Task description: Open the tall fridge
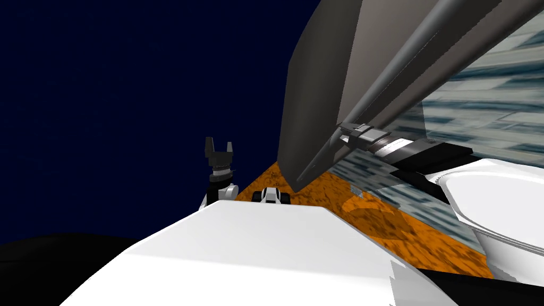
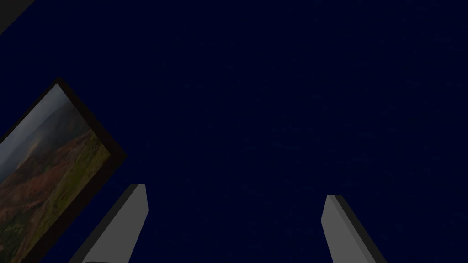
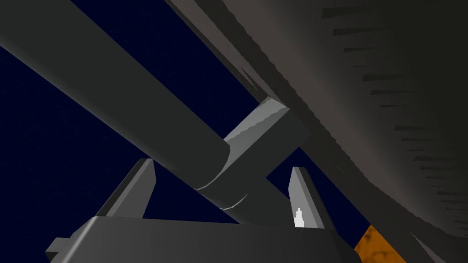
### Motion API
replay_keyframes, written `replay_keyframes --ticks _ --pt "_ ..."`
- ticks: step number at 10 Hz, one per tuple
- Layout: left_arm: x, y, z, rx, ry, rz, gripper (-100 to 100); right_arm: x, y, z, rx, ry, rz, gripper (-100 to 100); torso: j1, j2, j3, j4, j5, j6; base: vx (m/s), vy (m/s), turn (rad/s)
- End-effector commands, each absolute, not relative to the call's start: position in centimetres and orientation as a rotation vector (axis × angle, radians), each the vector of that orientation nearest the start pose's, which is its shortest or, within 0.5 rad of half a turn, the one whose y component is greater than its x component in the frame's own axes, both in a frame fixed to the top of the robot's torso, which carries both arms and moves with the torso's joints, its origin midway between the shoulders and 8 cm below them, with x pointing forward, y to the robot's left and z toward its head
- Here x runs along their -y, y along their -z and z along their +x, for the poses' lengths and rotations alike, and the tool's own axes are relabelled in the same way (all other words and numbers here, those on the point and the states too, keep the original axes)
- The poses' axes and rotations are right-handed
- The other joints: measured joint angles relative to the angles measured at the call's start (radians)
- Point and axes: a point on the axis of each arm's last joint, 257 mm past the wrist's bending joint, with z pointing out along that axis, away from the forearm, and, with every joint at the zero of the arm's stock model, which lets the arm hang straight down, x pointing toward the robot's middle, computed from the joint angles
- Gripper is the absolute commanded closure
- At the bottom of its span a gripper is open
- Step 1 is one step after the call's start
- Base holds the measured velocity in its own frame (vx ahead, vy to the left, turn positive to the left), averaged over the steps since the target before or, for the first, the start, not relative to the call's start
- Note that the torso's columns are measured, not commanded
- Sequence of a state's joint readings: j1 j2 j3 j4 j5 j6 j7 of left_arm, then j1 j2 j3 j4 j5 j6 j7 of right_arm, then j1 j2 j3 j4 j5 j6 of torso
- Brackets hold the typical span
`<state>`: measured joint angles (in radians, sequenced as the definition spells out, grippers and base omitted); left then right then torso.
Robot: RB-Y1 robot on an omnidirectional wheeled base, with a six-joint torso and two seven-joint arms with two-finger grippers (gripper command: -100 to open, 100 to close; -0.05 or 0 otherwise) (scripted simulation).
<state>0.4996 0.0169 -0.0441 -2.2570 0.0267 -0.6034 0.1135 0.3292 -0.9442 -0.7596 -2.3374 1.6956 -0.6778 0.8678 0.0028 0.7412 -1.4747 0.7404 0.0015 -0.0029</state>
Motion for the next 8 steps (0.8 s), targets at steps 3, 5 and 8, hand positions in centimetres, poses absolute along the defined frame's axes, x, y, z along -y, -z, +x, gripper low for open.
replay_keyframes --ticks 3,5,8 --pt "-26.5 -3.3 33.2 -0.524 1.488 -0.644 0 42.5 -9.1 42.6 -0.577 1.652 -1.775 100 -0.002 -0.004 -0.002 0.001 0.0 0.001 -0.125 0.194 0.214" --pt "-26.5 -3.3 33.2 -0.525 1.488 -0.644 0 44.0 -8.6 42.9 -0.62 1.65 -1.772 100 -0.002 -0.004 -0.003 0.001 0.002 0.001 -0.061 0.115 0.066" --pt "-26.5 -3.3 33.2 -0.525 1.488 -0.644 0 48.5 -9.4 43.7 -0.701 1.741 -1.766 100 0.002 -0.004 -0.003 0.0 0.002 0.001 -0.109 0.153 0.205"
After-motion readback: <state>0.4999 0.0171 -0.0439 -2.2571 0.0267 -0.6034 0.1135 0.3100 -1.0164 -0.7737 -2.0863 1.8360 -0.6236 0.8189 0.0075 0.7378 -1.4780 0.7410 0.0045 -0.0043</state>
